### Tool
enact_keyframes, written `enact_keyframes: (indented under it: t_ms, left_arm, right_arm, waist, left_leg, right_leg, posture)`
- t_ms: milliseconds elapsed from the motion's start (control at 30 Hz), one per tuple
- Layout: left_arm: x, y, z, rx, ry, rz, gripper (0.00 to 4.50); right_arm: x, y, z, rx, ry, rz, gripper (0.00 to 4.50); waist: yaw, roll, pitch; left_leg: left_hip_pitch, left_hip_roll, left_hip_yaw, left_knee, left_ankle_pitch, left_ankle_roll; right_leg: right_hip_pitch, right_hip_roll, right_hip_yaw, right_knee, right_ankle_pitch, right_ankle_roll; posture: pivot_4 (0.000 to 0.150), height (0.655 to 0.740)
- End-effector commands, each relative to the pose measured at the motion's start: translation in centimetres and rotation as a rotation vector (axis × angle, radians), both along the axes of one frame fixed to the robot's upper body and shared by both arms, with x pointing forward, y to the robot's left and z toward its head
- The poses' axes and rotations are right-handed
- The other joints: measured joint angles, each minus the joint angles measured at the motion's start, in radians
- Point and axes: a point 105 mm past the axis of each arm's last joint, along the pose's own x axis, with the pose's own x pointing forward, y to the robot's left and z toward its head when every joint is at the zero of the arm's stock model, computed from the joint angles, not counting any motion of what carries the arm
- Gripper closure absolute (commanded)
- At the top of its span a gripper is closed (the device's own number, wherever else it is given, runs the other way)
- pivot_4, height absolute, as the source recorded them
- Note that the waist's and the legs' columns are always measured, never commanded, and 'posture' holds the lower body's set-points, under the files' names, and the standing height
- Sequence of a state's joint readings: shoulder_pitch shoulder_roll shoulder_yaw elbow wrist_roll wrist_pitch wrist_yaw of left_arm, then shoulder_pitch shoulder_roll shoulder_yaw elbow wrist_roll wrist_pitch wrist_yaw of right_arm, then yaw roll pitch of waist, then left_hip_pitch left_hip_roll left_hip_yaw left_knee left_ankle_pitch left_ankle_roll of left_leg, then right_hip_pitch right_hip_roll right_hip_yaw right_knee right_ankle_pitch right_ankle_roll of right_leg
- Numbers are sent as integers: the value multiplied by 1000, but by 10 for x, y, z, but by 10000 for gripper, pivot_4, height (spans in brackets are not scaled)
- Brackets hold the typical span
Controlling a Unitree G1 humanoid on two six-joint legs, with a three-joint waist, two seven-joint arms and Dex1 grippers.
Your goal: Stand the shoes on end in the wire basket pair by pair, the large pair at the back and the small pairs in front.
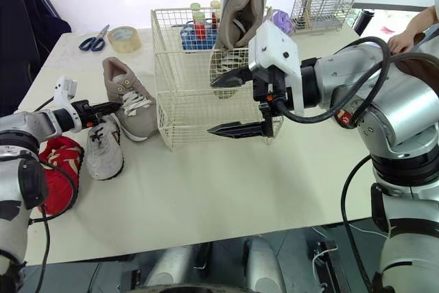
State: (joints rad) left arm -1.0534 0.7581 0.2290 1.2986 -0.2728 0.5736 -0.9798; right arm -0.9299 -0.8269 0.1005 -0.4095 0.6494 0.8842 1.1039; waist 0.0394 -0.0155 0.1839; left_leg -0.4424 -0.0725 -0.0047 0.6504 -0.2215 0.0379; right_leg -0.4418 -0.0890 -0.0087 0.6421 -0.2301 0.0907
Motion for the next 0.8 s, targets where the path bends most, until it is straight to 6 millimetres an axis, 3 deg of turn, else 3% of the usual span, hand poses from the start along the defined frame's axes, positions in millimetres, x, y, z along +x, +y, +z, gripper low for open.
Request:
enact_keyframes:
  t_ms: [33, 300, 533, 667, 800]
  left_arm:
    - [-1, 16, 3, -13, -24, 89, 44578]
    - [-6, 56, 89, -118, -353, 207, 44578]
    - [-25, 68, 150, -83, -587, 149, 44578]
    - [-30, 60, 149, -88, -571, 76, 44578]
    - [-23, 45, 103, -91, -418, 19, 44578]
  right_arm:
    - [1, -3, 9, 24, -58, -9, 0]
    - [11, -3, 14, 72, -89, -21, 0]
    - [19, -9, 23, 113, -120, -40, 0]
    - [19, -12, 25, 113, -120, -41, 0]
    - [24, -12, 23, 110, -127, -46, 0]
  waist:
    - [-1, 0, 0]
    - [-29, -5, 3]
    - [-34, -5, 3]
    - [-32, -5, 3]
    - [-31, -5, 3]
  left_leg:
    - [0, 0, 0, 0, 0, 0]
    - [-5, 0, 0, 0, 1, 1]
    - [-8, 0, 0, -1, 1, 2]
    - [-8, 0, 1, 0, 1, 2]
    - [-6, 0, 1, 0, 2, 2]
  right_leg:
    - [0, 0, 0, 0, 0, 0]
    - [-6, 1, 0, 2, 0, 0]
    - [-8, 1, 0, 2, 0, 1]
    - [-8, 1, 0, 2, 0, 1]
    - [-6, 1, 0, 3, 0, 1]
  posture:
    - [1500, 7400]
    - [1500, 7400]
    - [1500, 7400]
    - [1500, 7400]
    - [1500, 7400]
